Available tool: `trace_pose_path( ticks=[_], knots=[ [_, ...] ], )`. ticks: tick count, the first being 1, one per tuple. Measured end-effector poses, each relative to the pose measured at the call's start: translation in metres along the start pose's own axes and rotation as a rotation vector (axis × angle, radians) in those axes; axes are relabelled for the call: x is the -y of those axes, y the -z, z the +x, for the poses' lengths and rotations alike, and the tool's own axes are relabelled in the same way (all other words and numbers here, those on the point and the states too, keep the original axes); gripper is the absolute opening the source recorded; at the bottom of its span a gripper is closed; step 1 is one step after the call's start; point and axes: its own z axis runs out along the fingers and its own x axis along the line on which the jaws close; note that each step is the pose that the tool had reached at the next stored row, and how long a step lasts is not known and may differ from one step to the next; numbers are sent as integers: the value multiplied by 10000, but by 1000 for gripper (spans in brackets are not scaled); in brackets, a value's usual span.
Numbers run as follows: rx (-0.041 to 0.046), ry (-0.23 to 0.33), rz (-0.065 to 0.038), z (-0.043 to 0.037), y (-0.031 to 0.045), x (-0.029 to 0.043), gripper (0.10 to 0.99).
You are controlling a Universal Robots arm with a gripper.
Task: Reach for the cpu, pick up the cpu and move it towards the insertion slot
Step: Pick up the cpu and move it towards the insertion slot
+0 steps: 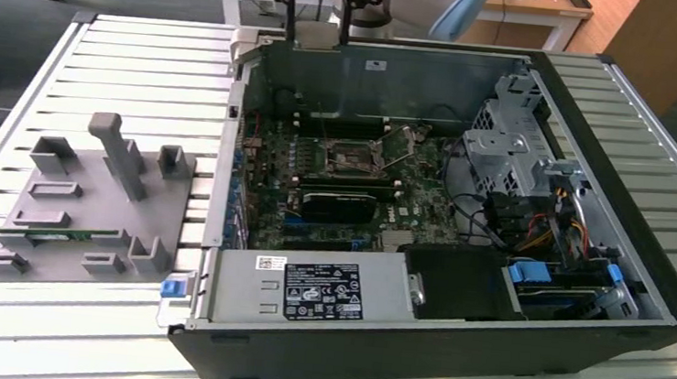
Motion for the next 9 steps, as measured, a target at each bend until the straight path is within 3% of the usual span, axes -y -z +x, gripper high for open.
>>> trace_pose_path(
  ticks=[6, 8, 9],
  knots=[
    [2, -1, -43, -207, -3, -86, 541],
    [4, 3, -200, -287, -3, -92, 541],
    [8, 3, -400, -330, -5, -93, 541]
  ],
)
